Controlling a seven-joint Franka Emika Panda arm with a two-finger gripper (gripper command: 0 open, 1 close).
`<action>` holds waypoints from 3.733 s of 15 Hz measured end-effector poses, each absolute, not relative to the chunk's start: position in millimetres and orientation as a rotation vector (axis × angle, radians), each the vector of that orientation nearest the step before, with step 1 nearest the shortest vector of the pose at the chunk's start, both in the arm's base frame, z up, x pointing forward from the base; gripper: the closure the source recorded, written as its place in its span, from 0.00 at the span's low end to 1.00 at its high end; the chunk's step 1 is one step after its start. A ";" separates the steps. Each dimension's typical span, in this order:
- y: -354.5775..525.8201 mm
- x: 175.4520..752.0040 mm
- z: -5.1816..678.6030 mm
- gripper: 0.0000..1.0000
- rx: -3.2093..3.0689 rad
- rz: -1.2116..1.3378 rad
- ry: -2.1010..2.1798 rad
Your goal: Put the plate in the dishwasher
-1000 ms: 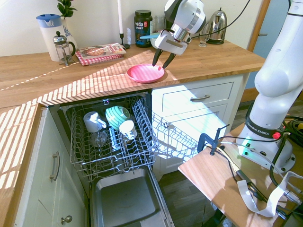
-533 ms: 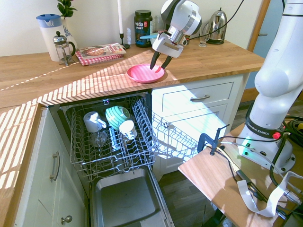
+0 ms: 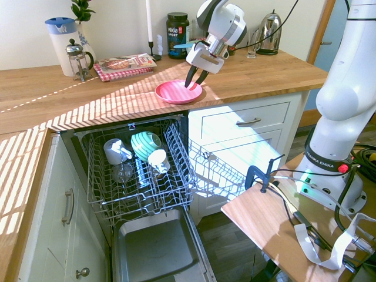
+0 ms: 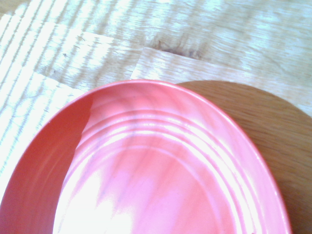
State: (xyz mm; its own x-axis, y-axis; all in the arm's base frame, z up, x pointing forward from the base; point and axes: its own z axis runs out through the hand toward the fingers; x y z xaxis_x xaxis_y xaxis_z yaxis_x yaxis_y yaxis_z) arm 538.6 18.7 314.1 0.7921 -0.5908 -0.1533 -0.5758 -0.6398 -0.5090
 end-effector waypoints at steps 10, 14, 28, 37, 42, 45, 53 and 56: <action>27.6 540.6 304.8 1.00 -2.413 -0.023 0.853; 28.1 544.8 310.0 1.00 -2.434 -0.035 0.825; 341.0 455.1 452.0 1.00 -2.998 -0.678 0.167; 507.9 386.6 287.7 1.00 -3.223 -1.383 -0.068; 570.8 403.9 208.3 1.00 -3.287 -1.367 -0.152; 588.9 409.2 201.4 0.00 -3.310 -1.303 -0.169; 585.9 410.2 163.9 0.00 -3.395 -0.924 -0.082; 577.6 429.4 165.3 0.00 -3.355 -0.612 -0.029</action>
State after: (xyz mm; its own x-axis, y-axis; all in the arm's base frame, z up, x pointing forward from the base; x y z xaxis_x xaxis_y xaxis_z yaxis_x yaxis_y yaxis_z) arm 429.4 577.6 165.3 0.9367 0.0641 0.3443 -0.0310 -0.9641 0.2638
